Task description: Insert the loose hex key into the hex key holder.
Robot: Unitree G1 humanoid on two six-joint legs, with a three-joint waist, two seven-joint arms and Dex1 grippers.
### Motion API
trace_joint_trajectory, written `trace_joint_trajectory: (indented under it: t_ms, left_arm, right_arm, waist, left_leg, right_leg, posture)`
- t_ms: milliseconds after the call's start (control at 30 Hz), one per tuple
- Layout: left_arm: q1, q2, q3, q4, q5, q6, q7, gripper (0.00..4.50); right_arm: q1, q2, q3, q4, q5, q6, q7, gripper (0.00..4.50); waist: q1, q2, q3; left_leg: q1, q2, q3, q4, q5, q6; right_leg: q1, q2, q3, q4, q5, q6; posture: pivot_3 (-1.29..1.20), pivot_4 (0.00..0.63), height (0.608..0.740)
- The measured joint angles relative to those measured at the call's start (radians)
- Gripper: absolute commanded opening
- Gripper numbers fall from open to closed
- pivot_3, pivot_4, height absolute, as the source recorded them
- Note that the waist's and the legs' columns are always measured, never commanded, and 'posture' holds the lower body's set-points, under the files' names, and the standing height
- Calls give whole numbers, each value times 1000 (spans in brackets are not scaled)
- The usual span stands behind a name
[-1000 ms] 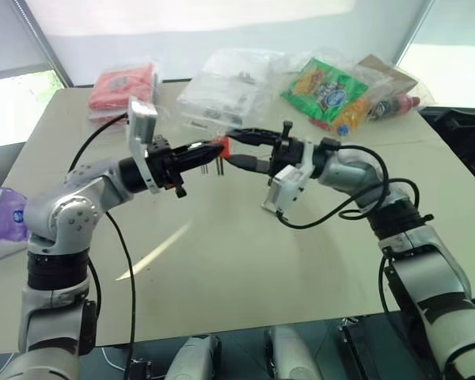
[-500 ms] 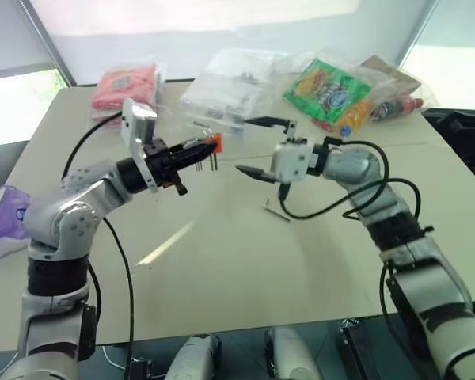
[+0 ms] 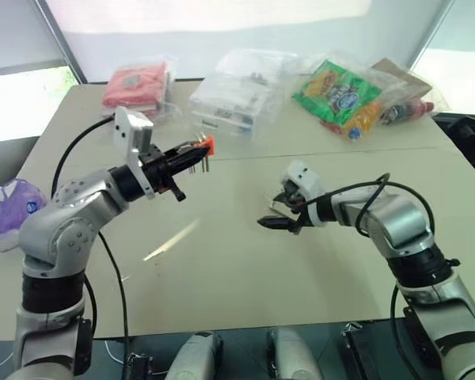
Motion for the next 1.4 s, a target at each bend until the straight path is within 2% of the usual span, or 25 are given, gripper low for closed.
trace_joint_trajectory:
  t_ms: [267,367,433,533,600,767,933,1067,1167,1267,1400]
  left_arm:
    - [15,3,7,-33,-18,5,21,0]
    - [22,3,7,-33,-19,5,34,0]
    - [22,3,7,-34,-19,5,38,0]
    - [22,3,7,-35,-19,5,42,0]
    - [22,3,7,-36,-19,5,45,0]
    - [23,-2,3,-41,-18,4,53,0]
    - [23,-9,-4,-40,-14,0,52,0]
    - [17,-30,-27,-14,5,-19,41,0]
    - [3,-55,-53,11,21,-27,34,0]
    - [-17,-70,-71,37,40,-41,29,0]
    - [-27,-84,-92,56,51,-45,16,0]
  right_arm:
    - [31,5,22,51,-44,-46,-32,4444]
    - [33,20,22,62,-58,-59,-44,3188]
    - [38,26,24,63,-67,-69,-49,2096]
    - [41,32,29,63,-84,-80,-51,699]
    - [42,32,36,63,-93,-89,-50,114]
    - [47,16,76,63,-147,-174,-39,114]
    - [96,38,87,98,-222,-430,-63,114]
    - [100,192,-28,147,-203,-754,-140,114]
    - [47,299,-129,160,-152,-877,-199,114]
    - [-6,410,-230,166,-55,-931,-240,114]
    - [-54,503,-295,169,50,-936,-270,114]
  waist:
    - [-4,0,0]
    - [-4,0,0]
    - [-4,0,0]
    - [-5,0,0]
    - [-5,0,0]
    - [-4,0,0]
    - [-5,0,0]
    - [-7,0,0]
    - [-5,0,0]
    - [-6,0,0]
    - [-10,0,0]
  left_leg:
    - [1,1,0,-1,0,0]
    - [1,1,0,-1,0,0]
    - [1,1,0,-1,0,0]
    - [1,1,0,-1,0,0]
    - [1,1,0,-1,0,0]
    - [1,1,0,-1,0,0]
    - [1,1,1,-1,0,0]
    - [1,1,1,-2,0,0]
    - [1,1,1,-1,0,0]
    - [1,1,0,-1,0,0]
    - [2,1,0,-2,0,0]
  right_leg:
    - [0,0,0,0,0,0]
    - [0,1,0,0,0,0]
    - [0,1,0,0,0,0]
    - [0,1,0,0,0,0]
    - [0,1,0,0,0,0]
    - [0,1,0,0,0,0]
    - [0,1,0,0,0,0]
    - [0,1,0,0,0,0]
    - [0,1,0,0,0,0]
    - [0,1,0,0,0,0]
    - [0,2,0,1,0,0]
  posture:
    - [0,150,740]
    - [0,150,740]
    - [0,150,740]
    - [0,150,740]
    - [0,150,740]
    - [0,150,740]
    - [0,150,740]
    - [0,150,740]
    - [0,150,740]
    - [0,150,740]
    - [0,150,740]
